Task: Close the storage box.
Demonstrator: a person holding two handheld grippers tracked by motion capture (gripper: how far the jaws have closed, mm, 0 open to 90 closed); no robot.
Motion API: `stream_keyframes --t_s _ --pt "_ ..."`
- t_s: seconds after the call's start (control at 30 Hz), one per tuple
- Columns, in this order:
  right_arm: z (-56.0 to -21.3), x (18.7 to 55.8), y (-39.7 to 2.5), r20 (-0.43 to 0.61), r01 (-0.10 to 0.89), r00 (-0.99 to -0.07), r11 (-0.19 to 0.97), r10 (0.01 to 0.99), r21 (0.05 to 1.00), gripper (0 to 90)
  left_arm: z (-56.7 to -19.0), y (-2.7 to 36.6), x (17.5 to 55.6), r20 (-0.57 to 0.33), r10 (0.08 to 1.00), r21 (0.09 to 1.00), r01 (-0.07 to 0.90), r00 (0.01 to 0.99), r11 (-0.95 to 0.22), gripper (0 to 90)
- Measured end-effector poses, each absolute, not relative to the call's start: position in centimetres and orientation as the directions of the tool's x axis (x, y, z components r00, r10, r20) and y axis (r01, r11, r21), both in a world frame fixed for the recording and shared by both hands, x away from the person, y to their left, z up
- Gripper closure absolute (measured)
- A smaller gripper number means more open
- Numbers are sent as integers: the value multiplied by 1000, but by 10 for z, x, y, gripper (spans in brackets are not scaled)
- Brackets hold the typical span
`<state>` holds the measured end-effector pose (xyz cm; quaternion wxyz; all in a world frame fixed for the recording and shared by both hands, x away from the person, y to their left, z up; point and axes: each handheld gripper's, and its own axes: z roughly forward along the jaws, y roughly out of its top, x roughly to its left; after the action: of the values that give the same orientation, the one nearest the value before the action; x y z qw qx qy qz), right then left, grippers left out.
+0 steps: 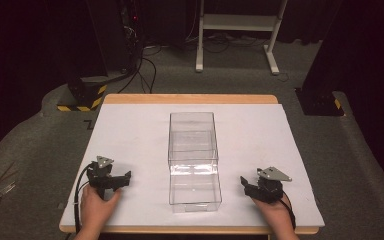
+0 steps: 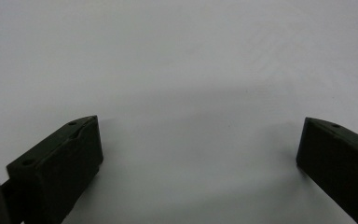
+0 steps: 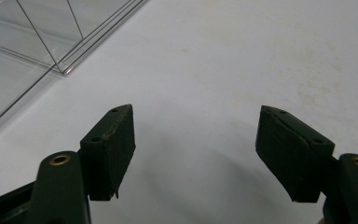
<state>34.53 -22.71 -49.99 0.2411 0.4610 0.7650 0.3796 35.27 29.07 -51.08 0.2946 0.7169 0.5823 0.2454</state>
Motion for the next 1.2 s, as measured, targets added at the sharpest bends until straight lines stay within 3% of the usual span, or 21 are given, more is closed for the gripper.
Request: stream_keyframes --t_s 1.2 --pt "-498 345 -229 0 531 -479 290 878 796 364 -511 291 353 9 979 708 690 202 -149 6"
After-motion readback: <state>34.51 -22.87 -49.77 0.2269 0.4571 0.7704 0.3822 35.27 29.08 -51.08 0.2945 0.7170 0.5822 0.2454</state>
